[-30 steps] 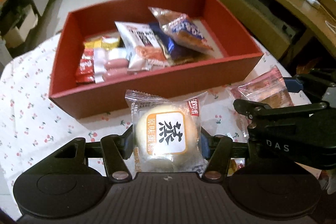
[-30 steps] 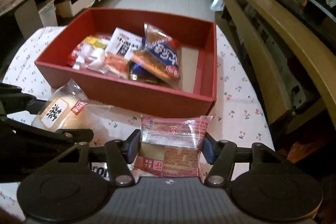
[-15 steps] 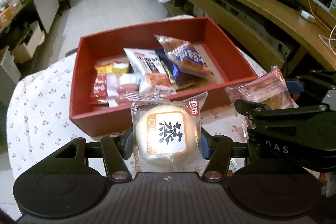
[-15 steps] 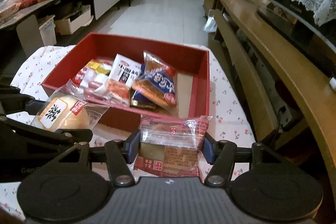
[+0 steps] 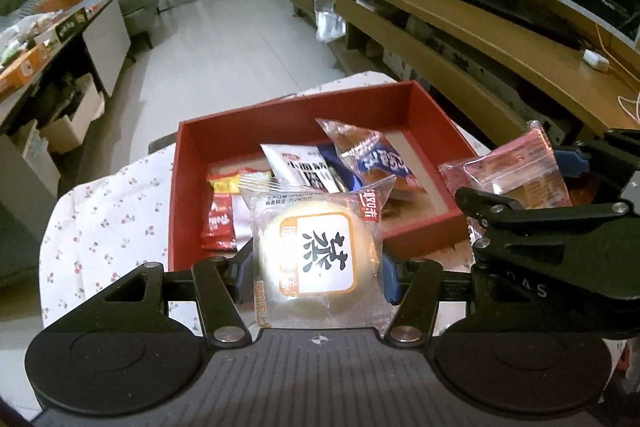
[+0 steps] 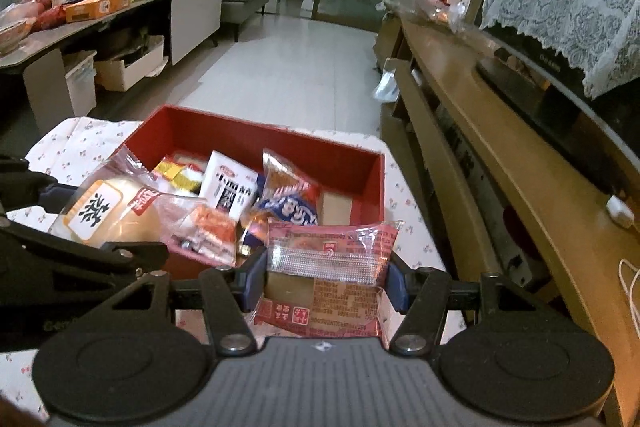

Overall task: Organize snacks
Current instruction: 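Carry bun pack and cake pack over the red box with both tools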

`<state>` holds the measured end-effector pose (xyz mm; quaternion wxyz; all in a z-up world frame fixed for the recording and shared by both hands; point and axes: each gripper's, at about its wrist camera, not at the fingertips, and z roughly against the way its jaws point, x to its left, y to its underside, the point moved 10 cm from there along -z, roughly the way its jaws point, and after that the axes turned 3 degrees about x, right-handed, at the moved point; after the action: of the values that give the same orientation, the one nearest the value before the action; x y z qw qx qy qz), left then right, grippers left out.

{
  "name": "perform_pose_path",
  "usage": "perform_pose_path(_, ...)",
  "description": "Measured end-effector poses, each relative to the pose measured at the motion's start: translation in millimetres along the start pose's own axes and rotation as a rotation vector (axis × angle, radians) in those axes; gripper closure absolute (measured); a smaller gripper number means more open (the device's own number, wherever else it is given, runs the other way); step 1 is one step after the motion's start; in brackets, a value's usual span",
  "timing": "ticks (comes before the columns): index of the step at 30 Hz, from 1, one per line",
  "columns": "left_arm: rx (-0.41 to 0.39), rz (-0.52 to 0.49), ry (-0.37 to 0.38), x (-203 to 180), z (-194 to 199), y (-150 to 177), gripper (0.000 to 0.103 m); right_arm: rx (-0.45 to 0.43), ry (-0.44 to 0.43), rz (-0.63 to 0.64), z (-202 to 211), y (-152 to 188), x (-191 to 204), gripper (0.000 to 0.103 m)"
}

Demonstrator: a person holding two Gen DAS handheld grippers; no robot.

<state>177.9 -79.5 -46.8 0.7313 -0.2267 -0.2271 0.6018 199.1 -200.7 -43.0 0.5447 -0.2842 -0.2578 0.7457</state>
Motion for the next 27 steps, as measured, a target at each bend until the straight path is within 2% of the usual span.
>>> perform_pose_path(14,-0.046,0.002,-0.035,8,-7,-34,0.039,-0.061,0.061,0.004,-9,-32,-7,0.027)
perform_pose_path(27,-0.058,0.020,-0.072,20,-25,-53,0.039,-0.075,0.089,0.027,-32,-54,-9,0.027)
